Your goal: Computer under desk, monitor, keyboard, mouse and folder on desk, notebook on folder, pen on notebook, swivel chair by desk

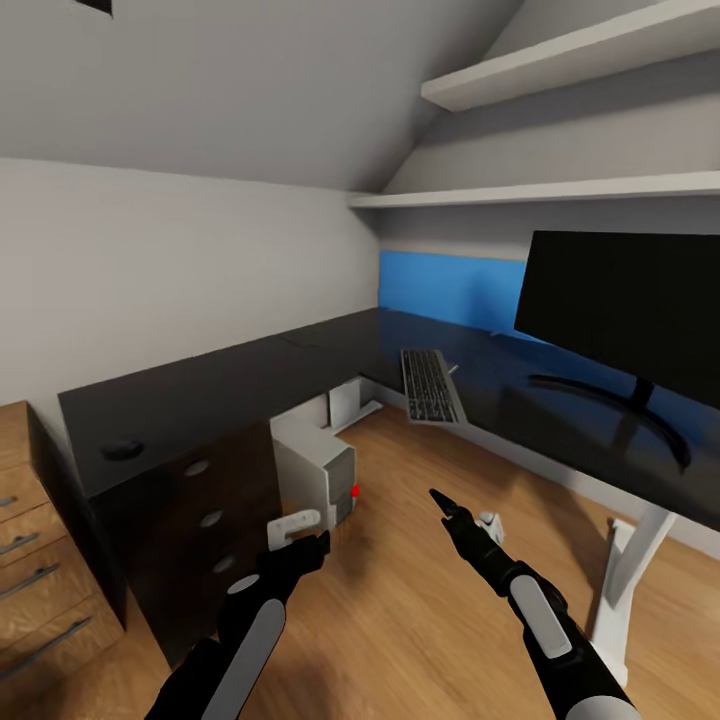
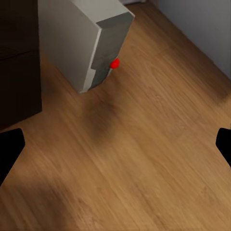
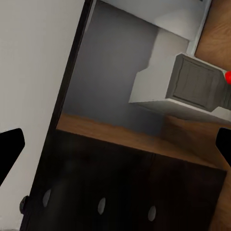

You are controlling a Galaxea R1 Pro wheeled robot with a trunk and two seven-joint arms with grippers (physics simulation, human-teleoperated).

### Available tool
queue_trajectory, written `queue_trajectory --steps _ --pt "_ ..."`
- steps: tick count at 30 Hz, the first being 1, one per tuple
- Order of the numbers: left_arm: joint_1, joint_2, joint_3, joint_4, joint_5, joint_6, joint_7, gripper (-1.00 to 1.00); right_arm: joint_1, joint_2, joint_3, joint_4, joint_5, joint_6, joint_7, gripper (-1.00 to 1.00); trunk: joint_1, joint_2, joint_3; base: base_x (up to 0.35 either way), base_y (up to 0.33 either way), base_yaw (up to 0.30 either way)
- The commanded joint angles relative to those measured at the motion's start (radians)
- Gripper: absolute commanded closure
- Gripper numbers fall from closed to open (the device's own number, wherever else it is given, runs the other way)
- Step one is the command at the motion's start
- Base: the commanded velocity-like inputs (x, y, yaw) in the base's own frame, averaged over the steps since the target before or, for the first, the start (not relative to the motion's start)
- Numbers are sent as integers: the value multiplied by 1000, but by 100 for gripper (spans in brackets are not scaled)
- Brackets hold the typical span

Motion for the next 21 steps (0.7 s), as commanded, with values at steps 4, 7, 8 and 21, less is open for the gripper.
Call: queue_trajectory --steps 4,7,8,21 --pt "-1 0 -1 -1 9 2 9 -100 0 1 -4 -1 -7 8 1 -100 0 0 -1 149 -136 268" --pt "-1 0 -1 -1 9 2 9 -100 0 0 -4 0 -6 9 1 -100 0 0 -1 52 -48 185" --pt "-1 0 -1 -1 9 2 10 -100 0 -1 -4 0 -6 9 1 -100 0 0 -1 28 -25 101" --pt "-1 0 -2 6 9 2 9 -100 0 -4 -4 0 -6 9 1 -100 0 0 -1 47 -23 25"
